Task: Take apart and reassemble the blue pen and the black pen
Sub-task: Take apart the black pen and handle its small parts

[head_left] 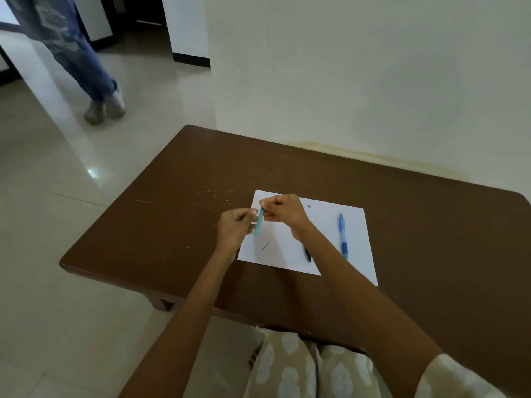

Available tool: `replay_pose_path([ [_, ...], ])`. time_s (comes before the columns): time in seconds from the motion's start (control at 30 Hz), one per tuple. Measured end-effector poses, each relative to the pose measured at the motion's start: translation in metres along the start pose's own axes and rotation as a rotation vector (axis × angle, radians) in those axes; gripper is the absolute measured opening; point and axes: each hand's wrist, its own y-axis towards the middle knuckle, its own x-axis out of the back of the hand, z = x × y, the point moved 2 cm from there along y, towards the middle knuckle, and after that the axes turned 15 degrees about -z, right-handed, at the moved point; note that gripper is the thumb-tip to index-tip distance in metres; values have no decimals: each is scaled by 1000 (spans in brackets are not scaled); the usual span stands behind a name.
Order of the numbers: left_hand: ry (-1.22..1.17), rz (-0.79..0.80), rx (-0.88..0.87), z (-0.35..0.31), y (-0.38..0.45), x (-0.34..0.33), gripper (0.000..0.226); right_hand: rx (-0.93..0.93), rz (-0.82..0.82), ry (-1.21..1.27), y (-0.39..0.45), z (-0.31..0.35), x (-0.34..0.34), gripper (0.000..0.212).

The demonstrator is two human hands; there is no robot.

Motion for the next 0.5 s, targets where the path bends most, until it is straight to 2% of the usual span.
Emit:
replay_pose_path([
  [0.07,158,8,-79,5,8,1,26,-33,-20,-66,12,-2,-4,21],
  [0.13,325,89,-161,10,12,2,33,-47,-26,-124,23,-5,-9,21],
  [0.33,485,332,-333,24,12,6,28,61,15,-366,31,-12,-26,20],
  [0.5,638,442,-548,25,9,8,37,146,-1,-452,28,-17,-29,21],
])
